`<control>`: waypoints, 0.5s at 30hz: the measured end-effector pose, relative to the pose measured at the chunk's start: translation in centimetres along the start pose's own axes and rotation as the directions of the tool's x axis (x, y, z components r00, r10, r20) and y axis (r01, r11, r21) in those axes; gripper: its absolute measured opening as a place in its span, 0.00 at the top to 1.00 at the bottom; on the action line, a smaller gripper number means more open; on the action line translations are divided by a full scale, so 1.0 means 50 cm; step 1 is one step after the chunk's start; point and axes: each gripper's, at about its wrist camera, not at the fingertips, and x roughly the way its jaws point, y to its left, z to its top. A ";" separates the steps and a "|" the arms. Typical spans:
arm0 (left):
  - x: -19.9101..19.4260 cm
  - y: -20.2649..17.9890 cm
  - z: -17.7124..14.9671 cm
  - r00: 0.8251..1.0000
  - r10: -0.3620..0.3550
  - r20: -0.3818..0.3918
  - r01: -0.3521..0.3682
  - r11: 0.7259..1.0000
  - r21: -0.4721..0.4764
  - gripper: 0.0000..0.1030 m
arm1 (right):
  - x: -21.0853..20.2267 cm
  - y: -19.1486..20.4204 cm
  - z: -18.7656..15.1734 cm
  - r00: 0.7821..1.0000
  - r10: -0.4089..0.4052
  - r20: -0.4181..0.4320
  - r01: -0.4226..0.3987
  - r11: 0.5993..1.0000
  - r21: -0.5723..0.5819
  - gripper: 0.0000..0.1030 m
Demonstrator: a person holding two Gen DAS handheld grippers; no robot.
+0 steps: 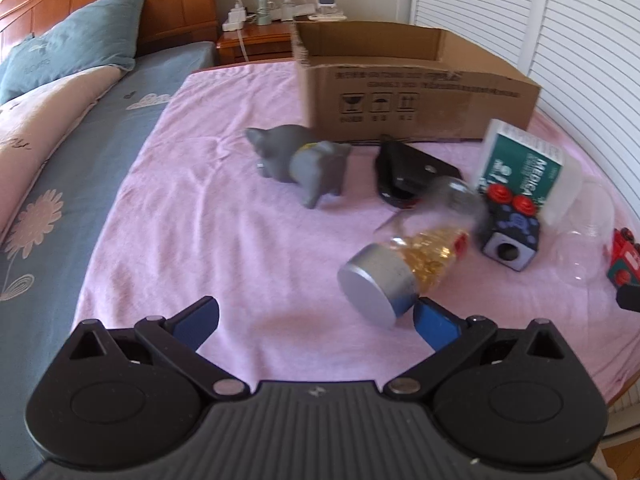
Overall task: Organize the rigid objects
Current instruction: 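Grasp the capsule jar with the left gripper while the right gripper grasps the red train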
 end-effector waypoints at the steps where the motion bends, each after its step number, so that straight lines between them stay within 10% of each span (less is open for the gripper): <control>1: 0.002 0.009 0.002 1.000 0.008 -0.002 -0.008 1.000 -0.007 0.01 | 0.002 0.000 0.000 1.000 0.001 -0.003 -0.001 1.000 0.001 0.00; 7: 0.017 0.048 0.013 0.998 0.065 -0.011 -0.066 0.995 -0.069 0.01 | 0.019 0.004 -0.001 1.000 0.000 -0.025 0.000 1.000 -0.006 0.00; 15: 0.002 0.026 -0.019 0.999 -0.027 -0.021 0.028 1.000 0.006 0.01 | 0.031 0.008 -0.011 1.000 -0.009 -0.029 0.007 0.999 -0.039 0.00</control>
